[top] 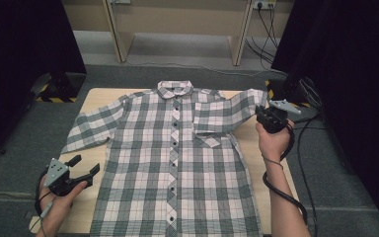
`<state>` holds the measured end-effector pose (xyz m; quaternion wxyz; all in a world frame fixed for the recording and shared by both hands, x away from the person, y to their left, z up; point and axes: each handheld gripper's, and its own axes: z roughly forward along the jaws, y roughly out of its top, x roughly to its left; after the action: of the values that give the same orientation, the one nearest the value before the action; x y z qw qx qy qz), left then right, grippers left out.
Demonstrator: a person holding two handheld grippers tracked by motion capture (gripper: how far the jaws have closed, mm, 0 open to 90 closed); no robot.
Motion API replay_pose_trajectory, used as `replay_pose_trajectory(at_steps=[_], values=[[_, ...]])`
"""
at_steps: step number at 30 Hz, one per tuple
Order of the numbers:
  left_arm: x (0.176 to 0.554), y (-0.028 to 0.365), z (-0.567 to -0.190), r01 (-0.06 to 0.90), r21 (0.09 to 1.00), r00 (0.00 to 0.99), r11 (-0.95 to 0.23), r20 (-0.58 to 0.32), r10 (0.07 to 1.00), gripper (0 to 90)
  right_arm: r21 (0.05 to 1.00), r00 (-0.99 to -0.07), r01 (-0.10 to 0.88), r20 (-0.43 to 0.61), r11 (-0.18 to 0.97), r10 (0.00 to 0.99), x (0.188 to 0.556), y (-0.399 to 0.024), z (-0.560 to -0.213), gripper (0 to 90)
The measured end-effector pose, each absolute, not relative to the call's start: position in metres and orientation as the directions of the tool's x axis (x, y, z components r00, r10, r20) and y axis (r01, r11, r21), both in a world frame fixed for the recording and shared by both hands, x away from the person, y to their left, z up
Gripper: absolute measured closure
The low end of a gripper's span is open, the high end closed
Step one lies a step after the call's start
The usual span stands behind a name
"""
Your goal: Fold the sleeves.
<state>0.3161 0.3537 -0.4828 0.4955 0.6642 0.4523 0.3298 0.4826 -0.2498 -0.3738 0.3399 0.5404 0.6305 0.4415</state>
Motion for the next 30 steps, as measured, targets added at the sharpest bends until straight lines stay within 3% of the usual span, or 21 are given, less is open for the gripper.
replay_pose_trajectory(at_steps=[17, 30], values=[[0.316, 0.355, -0.483, 0.273, 0.957, 0.375, -0.094, -0.015, 0.927, 19.7, 0.973, -0.35, 0.216, -0.001, 0.082, 0.937, 0.456, -0.184, -0.325, 81.1], [0.316, 0.355, -0.483, 0.273, 0.958, 0.374, -0.092, -0.018, 0.927, 19.7, 0.987, -0.384, 0.126, -0.043, 0.099, 0.922, 0.445, -0.17, -0.284, 81.7]])
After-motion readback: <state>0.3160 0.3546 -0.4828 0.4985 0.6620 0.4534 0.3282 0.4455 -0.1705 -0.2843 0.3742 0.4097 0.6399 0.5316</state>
